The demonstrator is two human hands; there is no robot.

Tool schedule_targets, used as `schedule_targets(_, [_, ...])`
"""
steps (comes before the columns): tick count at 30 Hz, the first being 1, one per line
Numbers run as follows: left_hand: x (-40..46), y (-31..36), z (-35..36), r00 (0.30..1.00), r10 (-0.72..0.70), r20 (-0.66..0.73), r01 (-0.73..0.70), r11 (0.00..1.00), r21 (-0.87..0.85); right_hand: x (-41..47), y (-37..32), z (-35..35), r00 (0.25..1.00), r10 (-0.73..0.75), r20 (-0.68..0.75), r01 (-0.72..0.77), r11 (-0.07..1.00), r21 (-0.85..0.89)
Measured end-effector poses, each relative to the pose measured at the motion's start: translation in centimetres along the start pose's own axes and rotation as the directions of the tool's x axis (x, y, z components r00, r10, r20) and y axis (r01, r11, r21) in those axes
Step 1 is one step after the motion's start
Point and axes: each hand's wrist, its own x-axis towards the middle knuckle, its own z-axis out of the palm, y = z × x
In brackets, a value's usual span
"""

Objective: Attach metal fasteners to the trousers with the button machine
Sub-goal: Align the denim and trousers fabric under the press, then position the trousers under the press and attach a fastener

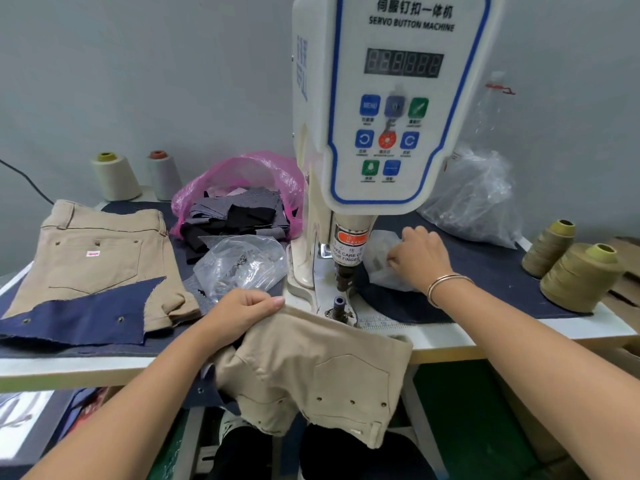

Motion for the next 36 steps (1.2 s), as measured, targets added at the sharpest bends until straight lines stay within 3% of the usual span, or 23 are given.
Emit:
schedule_targets(6, [0.2, -0.8, 0.3, 0.996, 0.04, -0.082, -0.041, 0.999, -0.017, 1.3, -1.7, 0.7, 0.999, -0.032, 0.036, 0.038, 0.98, -0.197])
schedule_targets(11, [0.1, -1.3, 0.4, 0.992, 0.035, -0.117, -0.039, 0.999, -0.033, 1.3, -1.9, 0.9, 0.999, -0.028, 0.046, 0.036, 0.98, -0.195])
schedule_targets(24, [0.4, -1.5, 0.4, 0.99, 0.02, -0.142, -0.019, 1.0, 0.007, 0.2, -0.6, 1.5, 0.996, 0.055, -0.077, -0.054, 0.999, 0.005])
schedule_targets(31, [0.4, -1.4, 0.4, 0.99, 0.014, -0.143, -0.015, 1.0, -0.003, -0.8, 0.8, 0.9, 0.989, 0.15, 0.007, -0.14, 0.904, 0.404])
schedule_targets(36, [0.5, -1.4, 0.4, 0.99, 0.002, -0.144, -0.004, 1.0, -0.017, -1.7, 1.5, 0.4, 0.991, 0.136, -0.005, -0.119, 0.881, 0.458])
